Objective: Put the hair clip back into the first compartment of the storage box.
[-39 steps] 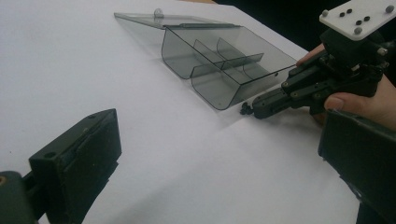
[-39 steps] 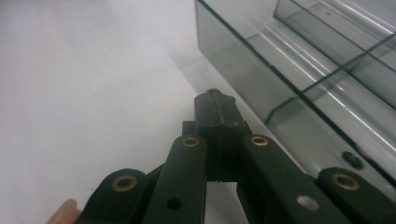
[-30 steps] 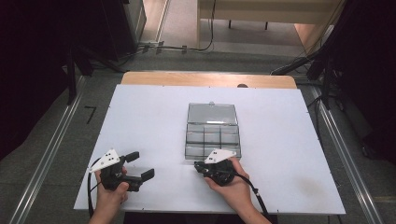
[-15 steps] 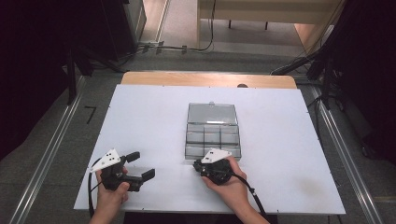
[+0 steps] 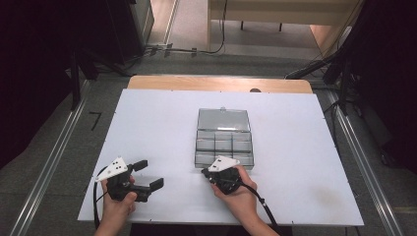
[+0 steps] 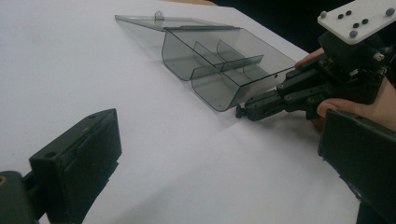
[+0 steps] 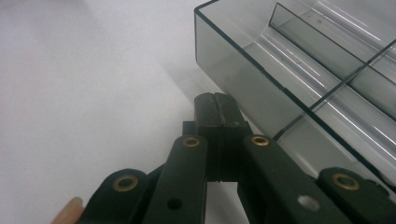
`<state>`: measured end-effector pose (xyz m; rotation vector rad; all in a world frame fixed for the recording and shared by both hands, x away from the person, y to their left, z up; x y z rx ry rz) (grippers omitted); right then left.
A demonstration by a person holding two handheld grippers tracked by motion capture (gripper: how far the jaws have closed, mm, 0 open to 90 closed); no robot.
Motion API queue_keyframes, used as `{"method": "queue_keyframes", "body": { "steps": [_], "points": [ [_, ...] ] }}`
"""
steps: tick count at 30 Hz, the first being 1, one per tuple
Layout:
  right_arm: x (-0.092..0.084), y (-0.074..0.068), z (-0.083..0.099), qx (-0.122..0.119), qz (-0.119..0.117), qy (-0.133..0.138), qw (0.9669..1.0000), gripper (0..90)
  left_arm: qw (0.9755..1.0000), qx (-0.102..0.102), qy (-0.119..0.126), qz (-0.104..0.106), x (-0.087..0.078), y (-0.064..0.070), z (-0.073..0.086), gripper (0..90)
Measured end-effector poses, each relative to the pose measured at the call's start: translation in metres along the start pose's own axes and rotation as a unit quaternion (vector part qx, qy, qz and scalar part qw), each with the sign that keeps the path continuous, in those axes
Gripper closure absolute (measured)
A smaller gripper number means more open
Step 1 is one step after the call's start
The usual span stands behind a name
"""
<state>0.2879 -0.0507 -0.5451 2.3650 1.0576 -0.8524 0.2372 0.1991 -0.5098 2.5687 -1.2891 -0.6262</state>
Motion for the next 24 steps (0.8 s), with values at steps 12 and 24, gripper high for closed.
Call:
{"method": "queue_keyframes", "body": {
  "steps": [12, 24],
  "points": [
    [-0.009, -0.003, -0.003, 0.002, -0.044, 0.018, 0.9989, 88.0, 1.0000, 0.007, 0.003, -0.006, -0.003, -0.003, -0.001, 0.0],
    [-0.026, 0.002, -0.010, 0.012, -0.059, 0.038, 0.9974, 88.0, 0.9999, 0.011, 0.005, -0.002, -0.003, -0.001, -0.002, 0.0]
  ]
}}
Point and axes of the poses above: each handheld gripper's, and its own axes: x roughly forward along the jaws, z roughly out of its underside, y roughly to its right, the point moved 5 cm from there along x, roughly forward along the jaws, and after that the axes turned 8 degrees about z, right-handed, at the moved point
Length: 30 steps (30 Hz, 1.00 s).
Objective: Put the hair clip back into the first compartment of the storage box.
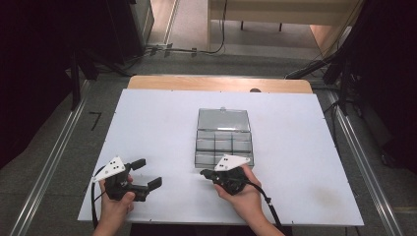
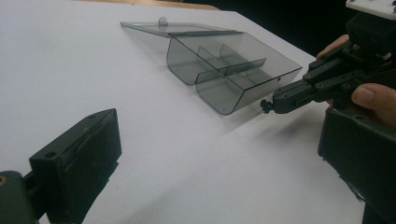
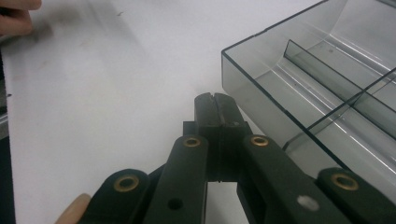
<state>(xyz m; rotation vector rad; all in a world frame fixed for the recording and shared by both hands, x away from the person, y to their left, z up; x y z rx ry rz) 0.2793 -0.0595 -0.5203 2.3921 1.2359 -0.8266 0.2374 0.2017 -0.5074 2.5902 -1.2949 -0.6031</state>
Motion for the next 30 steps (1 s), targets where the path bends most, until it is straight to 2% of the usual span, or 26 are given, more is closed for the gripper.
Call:
{"method": "queue_keyframes", "body": {
  "steps": [14, 30],
  "points": [
    [-0.008, 0.003, -0.009, 0.009, -0.022, 0.008, 0.9997, 88.0, 1.0000, -0.002, -0.002, 0.000, 0.002, 0.000, 0.000, 0.0],
    [-0.012, 0.011, -0.021, 0.007, -0.026, 0.012, 0.9996, 88.0, 1.0000, 0.003, -0.005, -0.003, 0.002, 0.001, 0.001, 0.0]
  ]
}}
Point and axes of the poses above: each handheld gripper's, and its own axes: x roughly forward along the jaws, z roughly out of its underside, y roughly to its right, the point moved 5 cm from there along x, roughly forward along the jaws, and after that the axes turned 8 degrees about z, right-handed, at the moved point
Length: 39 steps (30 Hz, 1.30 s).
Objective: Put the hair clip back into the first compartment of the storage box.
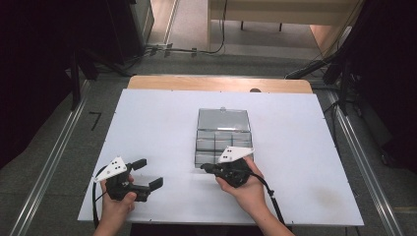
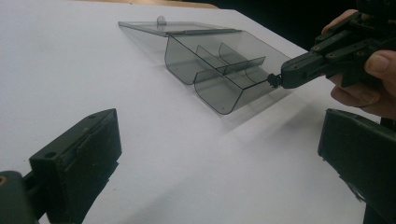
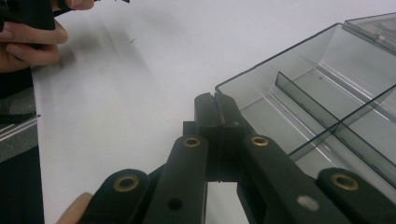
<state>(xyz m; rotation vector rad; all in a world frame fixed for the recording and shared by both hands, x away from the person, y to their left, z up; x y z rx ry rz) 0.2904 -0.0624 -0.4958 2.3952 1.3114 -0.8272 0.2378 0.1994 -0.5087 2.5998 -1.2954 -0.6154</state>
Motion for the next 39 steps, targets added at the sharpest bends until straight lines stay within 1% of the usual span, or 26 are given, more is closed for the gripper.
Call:
{"method": "queue_keyframes", "body": {
  "steps": [2, 3, 7, 15, 28, 31, 39],
  "points": [
    [0.000, 0.001, -0.002, -0.003, -0.001, 0.001, 1.0000, 88.0, 1.0000, 0.001, -0.001, -0.001, 0.000, 0.000, 0.000, 0.0],
    [0.000, 0.001, -0.003, 0.000, 0.000, 0.000, 1.0000, 88.0, 1.0000, 0.001, 0.000, -0.001, 0.000, 0.000, 0.000, 0.0],
    [0.000, 0.002, -0.007, -0.003, 0.000, 0.001, 1.0000, 88.0, 1.0000, 0.002, 0.001, -0.005, -0.001, 0.000, 0.000, 0.0],
    [0.000, 0.007, -0.013, 0.004, 0.001, 0.004, 1.0000, 88.0, 1.0000, 0.005, 0.001, -0.005, -0.002, 0.000, 0.000, 0.0],
    [-0.003, 0.014, -0.025, -0.001, 0.004, 0.013, 0.9999, 88.0, 0.9999, 0.010, 0.000, -0.007, -0.001, 0.001, -0.001, 0.0],
    [-0.003, 0.015, -0.026, 0.004, 0.004, 0.011, 0.9999, 87.9, 0.9999, 0.012, -0.003, -0.010, -0.002, 0.000, 0.000, 0.0],
    [-0.001, 0.020, -0.030, 0.007, 0.004, 0.012, 0.9999, 88.0, 0.9999, 0.012, -0.003, -0.011, -0.002, 0.000, -0.001, 0.0]
  ]
}}
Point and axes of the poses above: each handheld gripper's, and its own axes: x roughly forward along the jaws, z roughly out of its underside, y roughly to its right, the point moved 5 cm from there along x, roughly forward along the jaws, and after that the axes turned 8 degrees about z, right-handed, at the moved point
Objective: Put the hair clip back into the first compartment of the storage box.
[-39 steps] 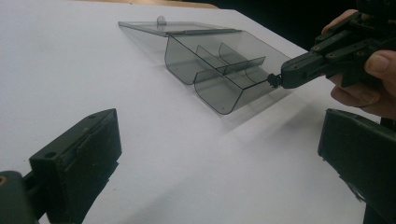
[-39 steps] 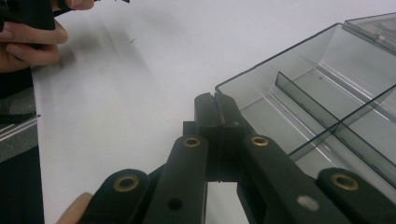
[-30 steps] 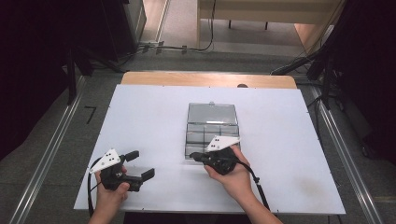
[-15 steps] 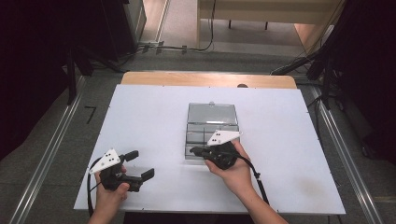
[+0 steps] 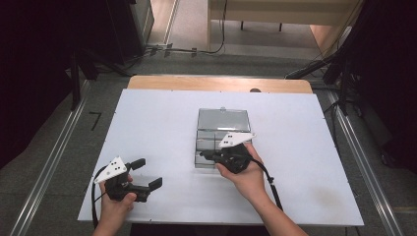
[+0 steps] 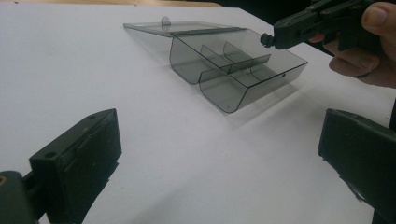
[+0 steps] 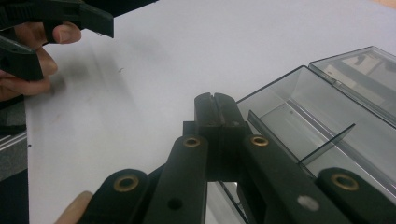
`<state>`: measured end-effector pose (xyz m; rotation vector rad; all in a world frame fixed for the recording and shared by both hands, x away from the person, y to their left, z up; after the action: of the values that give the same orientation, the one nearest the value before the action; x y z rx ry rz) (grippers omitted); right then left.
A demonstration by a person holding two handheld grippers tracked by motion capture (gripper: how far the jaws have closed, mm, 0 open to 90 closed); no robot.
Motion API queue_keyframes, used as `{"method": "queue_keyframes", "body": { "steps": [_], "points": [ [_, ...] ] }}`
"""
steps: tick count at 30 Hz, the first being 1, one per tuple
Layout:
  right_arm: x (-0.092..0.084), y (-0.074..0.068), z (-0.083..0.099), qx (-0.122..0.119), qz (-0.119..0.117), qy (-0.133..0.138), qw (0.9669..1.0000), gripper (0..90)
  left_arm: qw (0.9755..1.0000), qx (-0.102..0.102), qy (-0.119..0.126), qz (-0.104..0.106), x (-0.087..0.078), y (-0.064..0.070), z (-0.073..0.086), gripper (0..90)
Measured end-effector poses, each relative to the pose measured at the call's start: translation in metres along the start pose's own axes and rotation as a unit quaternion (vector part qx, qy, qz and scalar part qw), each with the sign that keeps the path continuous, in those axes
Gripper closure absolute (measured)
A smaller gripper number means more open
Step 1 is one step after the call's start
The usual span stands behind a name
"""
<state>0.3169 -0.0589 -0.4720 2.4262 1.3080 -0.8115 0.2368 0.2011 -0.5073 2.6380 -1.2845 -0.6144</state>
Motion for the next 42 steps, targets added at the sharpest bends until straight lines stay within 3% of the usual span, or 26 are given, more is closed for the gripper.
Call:
{"method": "queue_keyframes", "body": {
  "steps": [21, 42],
  "points": [
    [0.006, 0.014, -0.008, 0.004, 0.005, -0.001, 1.0000, 88.0, 1.0000, 0.002, -0.003, -0.002, 0.001, 0.001, 0.000, 0.0],
    [0.015, 0.031, -0.011, 0.026, 0.003, -0.001, 0.9997, 88.0, 1.0000, 0.003, -0.001, -0.003, 0.000, 0.001, 0.000, 0.0]
  ]
}}
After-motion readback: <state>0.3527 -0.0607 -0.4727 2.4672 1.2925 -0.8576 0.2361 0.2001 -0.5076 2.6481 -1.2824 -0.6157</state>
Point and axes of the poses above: each handheld gripper's, and its own axes: x roughly forward along the jaws, z roughly out of its underside, y roughly to its right, the point moved 5 cm from there along x, roughly forward along the jaws, and after that the axes turned 8 degrees about z, right-handed, at the moved point
